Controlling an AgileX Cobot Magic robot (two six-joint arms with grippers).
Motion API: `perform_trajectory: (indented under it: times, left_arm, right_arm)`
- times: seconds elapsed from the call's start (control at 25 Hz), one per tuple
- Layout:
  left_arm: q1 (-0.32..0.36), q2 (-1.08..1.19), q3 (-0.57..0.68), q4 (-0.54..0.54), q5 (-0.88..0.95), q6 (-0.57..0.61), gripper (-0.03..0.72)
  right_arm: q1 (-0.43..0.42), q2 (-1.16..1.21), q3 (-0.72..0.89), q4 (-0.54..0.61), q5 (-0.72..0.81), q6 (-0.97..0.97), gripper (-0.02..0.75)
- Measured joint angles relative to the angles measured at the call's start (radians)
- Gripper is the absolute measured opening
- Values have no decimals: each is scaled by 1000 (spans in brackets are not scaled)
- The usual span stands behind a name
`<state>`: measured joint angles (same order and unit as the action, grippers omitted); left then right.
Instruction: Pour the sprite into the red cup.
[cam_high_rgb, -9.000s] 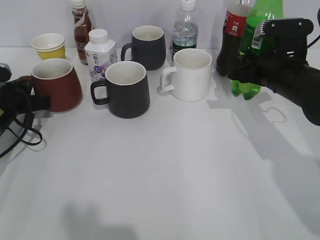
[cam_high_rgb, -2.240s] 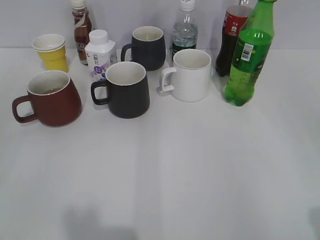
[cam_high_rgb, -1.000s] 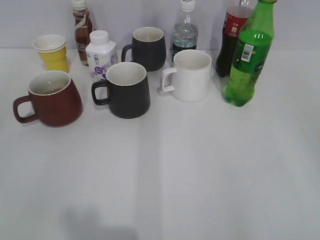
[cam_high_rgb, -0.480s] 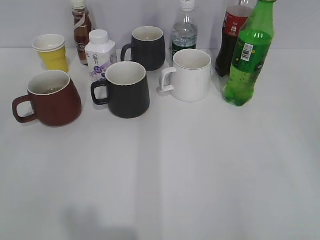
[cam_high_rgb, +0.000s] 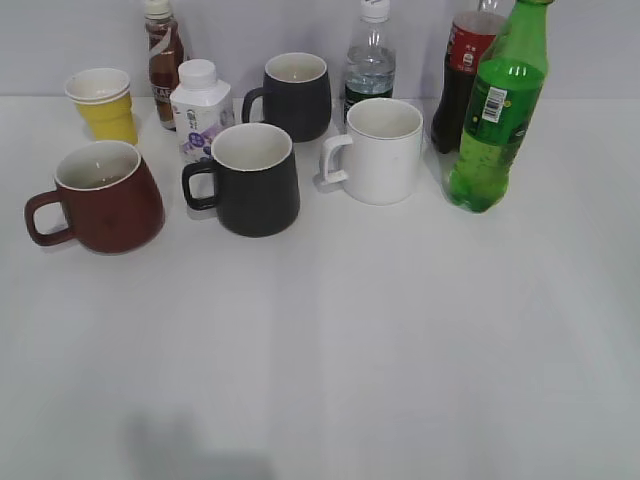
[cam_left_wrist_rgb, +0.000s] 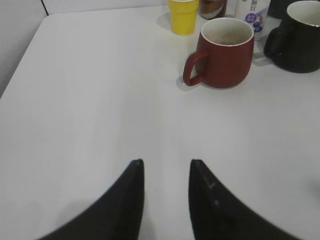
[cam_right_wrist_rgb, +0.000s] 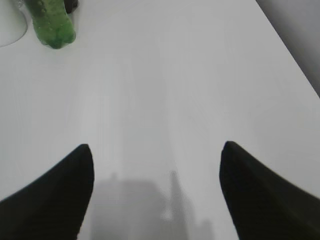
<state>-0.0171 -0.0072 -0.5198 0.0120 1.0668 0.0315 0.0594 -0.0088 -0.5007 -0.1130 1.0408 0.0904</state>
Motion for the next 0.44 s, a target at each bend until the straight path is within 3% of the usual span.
perform_trajectory:
  times: [0.44]
  left_arm:
    - [0,0,0,-12,0,1,239]
  right_arm:
    - [0,0,0,0,1,0,587]
